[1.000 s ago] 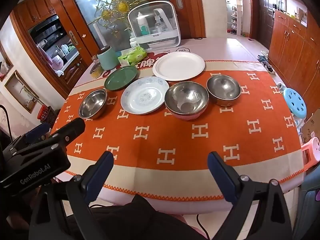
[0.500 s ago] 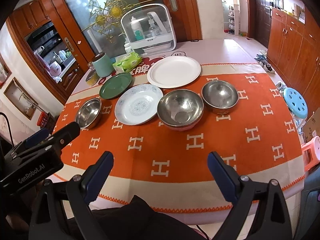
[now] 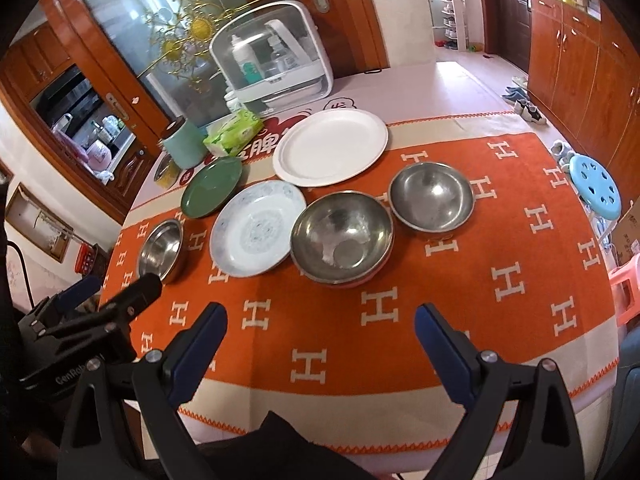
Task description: Organize plates and bowls
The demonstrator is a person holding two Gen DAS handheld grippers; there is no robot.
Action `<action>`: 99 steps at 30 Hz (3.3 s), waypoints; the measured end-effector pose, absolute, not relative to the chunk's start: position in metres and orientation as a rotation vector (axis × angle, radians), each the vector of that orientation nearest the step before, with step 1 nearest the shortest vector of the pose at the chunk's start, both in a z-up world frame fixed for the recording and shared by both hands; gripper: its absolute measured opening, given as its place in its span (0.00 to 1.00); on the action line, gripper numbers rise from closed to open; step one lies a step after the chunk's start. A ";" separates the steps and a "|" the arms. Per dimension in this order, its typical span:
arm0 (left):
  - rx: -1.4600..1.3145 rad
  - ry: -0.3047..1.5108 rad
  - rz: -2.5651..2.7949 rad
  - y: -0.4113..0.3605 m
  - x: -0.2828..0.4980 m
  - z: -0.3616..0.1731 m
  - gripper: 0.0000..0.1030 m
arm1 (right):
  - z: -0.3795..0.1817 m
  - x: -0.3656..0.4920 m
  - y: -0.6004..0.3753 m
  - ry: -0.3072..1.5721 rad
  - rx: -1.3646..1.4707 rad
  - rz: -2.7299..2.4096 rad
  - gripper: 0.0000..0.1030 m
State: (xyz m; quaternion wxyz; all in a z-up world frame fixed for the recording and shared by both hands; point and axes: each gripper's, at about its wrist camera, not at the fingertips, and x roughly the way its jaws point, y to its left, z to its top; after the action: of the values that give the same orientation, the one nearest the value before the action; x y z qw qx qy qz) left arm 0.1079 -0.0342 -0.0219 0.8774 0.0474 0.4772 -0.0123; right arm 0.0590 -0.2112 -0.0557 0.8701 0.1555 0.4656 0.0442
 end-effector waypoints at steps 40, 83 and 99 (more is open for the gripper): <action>0.092 1.073 -0.193 -0.057 0.363 -0.049 0.99 | -0.074 0.279 -0.309 0.916 0.482 -0.131 0.93; -0.121 1.318 -0.228 -0.055 0.449 -0.223 0.35 | -0.214 0.355 -0.290 1.093 0.600 0.049 0.20; -0.133 1.225 -0.272 -0.052 0.430 -0.192 0.33 | -0.195 0.335 -0.291 1.030 0.606 0.041 0.20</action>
State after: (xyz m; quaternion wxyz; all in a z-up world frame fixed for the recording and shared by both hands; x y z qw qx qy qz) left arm 0.4300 -0.0523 -0.1921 0.8074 -0.0624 0.5727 -0.1273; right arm 0.3347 -0.2910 -0.1946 0.8265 0.2855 0.4847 0.0191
